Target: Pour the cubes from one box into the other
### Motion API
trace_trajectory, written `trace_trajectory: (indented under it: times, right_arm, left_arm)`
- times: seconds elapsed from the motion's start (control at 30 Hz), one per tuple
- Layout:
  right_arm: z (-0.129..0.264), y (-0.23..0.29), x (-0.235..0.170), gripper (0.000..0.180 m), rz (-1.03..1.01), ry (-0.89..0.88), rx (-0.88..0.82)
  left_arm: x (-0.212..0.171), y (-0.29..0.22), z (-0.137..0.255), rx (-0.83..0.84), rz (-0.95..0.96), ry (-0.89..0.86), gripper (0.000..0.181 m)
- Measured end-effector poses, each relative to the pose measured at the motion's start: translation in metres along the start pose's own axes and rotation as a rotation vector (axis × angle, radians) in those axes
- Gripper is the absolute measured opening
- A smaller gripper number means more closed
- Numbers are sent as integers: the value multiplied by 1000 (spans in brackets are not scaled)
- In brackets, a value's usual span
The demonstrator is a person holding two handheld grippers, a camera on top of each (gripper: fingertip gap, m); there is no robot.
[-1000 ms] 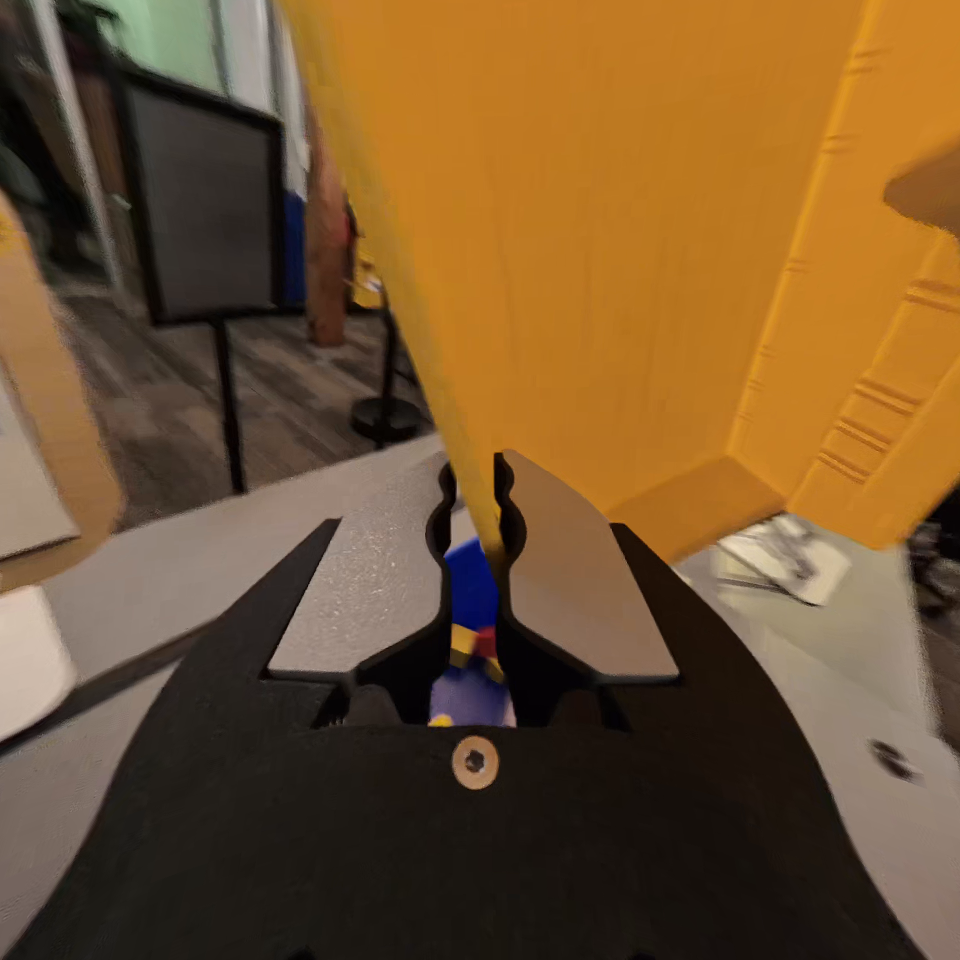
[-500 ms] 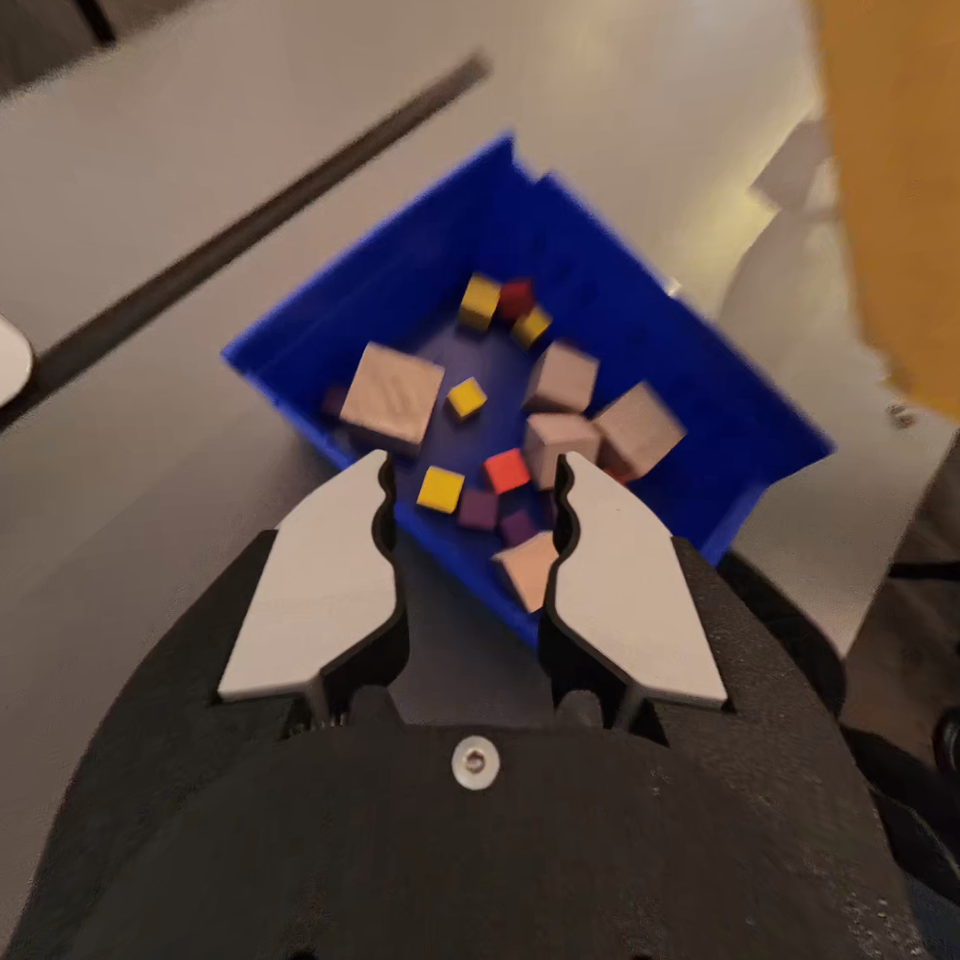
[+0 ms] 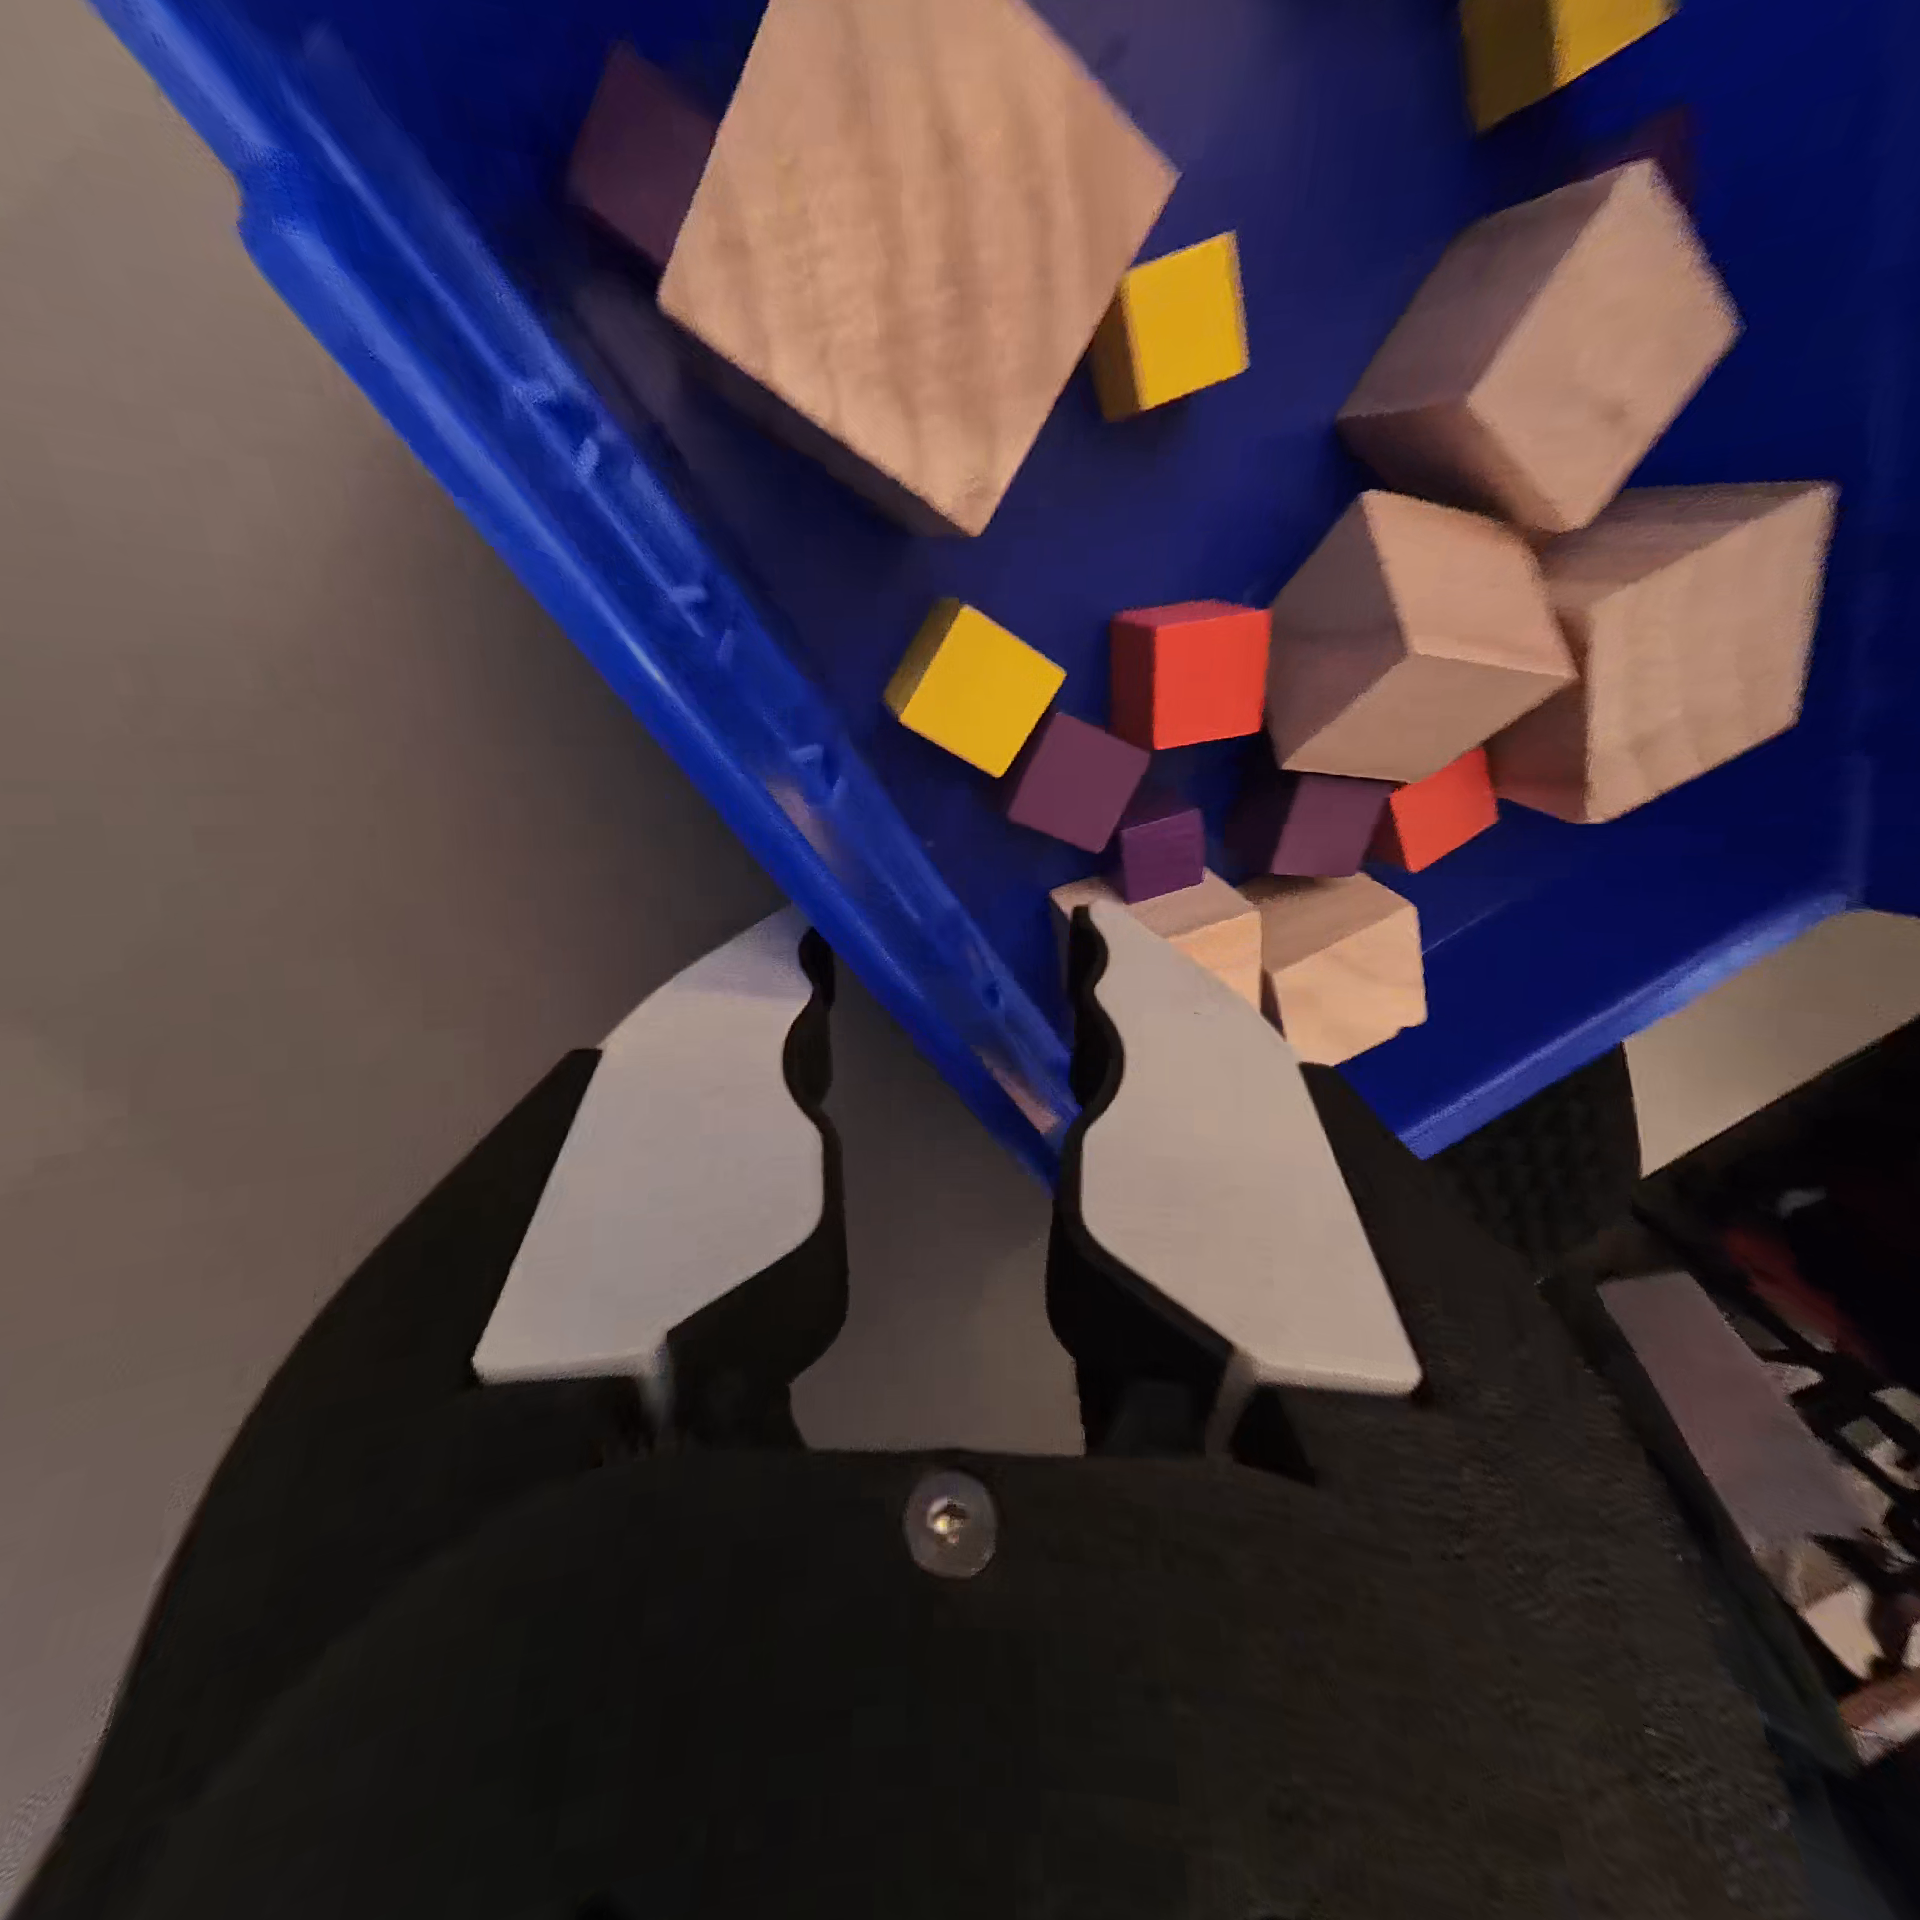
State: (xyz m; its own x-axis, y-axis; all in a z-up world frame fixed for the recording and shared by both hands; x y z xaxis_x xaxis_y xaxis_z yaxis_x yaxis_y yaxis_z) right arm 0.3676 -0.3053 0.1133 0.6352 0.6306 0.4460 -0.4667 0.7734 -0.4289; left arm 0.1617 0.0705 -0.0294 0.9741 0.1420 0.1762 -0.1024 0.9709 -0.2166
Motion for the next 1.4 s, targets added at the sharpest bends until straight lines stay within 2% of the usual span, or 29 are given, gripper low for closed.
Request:
trace_trajectory:
  times: [0.03,0.13,0.27,0.47,0.57,0.77,1.03,1.2,1.4]
  right_arm:
    - [-2,2,0,7,2,-1,4]
    - [-8,10,1,6,25,2,13]
    - [-14,17,2,6,30,-12,31]
    - [-20,20,4,7,-13,-10,83]
    - [-26,28,7,8,-76,4,172]
    - [-29,66,20,7,-180,25,403]
    - [-58,162,30,7,-180,184,642]
    - [-77,221,30,7,-135,279,700]
    - [-83,257,39,7,-105,350,665]
  left_arm:
    - [-1,-1,-4,8,34,35,42]
    - [-2,-3,-16,-14,119,89,24]
    - [-2,10,-16,-3,181,85,9]
    - [-13,54,-4,-1,179,98,7]
    - [-25,89,7,-9,196,93,7]
    - [-63,180,36,61,225,72,6]
    - [-140,296,79,122,390,6,5]
    - [-180,343,97,99,467,-68,6]
    - [-205,371,107,61,475,-147,7]
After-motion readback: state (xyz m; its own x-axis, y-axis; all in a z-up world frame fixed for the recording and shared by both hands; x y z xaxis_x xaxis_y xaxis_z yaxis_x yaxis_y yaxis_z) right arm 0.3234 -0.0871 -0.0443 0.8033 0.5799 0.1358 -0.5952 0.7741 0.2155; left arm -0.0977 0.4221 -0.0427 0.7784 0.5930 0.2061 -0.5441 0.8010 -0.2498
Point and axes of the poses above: each gripper's, where its closed fingertips meet, z back along the fingers, x out of its top, y = z × x across the jaws, the point moved 7 cm from there along z, back along the fingers, and after that the axes turned 7 degrees about -y, right-handed, at the moved point
